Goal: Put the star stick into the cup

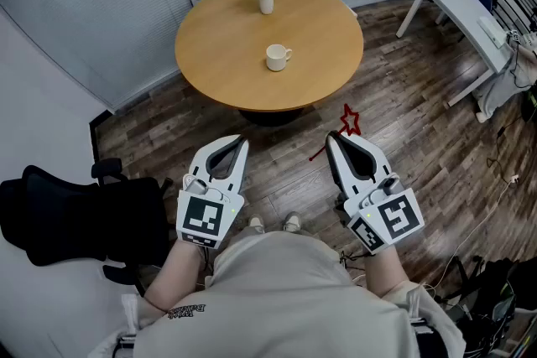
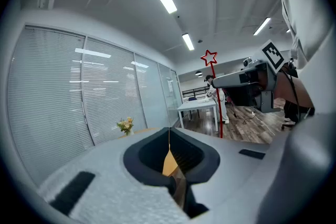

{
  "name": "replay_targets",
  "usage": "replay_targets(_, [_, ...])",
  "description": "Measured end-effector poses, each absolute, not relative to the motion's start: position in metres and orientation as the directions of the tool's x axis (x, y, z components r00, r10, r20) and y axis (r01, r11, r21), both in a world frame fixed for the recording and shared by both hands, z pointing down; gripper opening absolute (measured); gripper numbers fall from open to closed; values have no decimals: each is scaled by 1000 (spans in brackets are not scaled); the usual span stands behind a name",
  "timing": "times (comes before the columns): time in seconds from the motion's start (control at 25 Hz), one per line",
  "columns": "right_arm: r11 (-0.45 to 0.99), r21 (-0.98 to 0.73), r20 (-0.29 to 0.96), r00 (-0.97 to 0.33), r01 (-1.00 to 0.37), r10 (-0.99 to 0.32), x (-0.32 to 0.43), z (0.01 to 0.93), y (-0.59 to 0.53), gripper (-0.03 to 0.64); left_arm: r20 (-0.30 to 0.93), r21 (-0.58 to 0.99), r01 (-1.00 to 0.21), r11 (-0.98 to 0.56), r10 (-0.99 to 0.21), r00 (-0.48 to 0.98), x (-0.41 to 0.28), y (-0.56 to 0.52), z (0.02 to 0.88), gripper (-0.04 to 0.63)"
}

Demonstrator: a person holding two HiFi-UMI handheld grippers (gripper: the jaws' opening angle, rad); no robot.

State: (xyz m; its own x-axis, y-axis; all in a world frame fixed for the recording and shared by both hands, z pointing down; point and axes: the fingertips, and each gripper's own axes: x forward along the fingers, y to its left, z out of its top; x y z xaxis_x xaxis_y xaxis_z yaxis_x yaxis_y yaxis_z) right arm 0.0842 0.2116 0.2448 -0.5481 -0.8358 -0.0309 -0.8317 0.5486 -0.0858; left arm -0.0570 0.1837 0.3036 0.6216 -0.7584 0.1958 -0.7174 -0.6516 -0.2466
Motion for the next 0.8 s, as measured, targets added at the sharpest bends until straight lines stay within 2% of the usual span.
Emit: replay_targets(0.8, [543, -96, -7, -545, -834, -838, 90, 253, 207, 31, 217, -268, -679, -684, -729, 649, -42, 186, 309, 21])
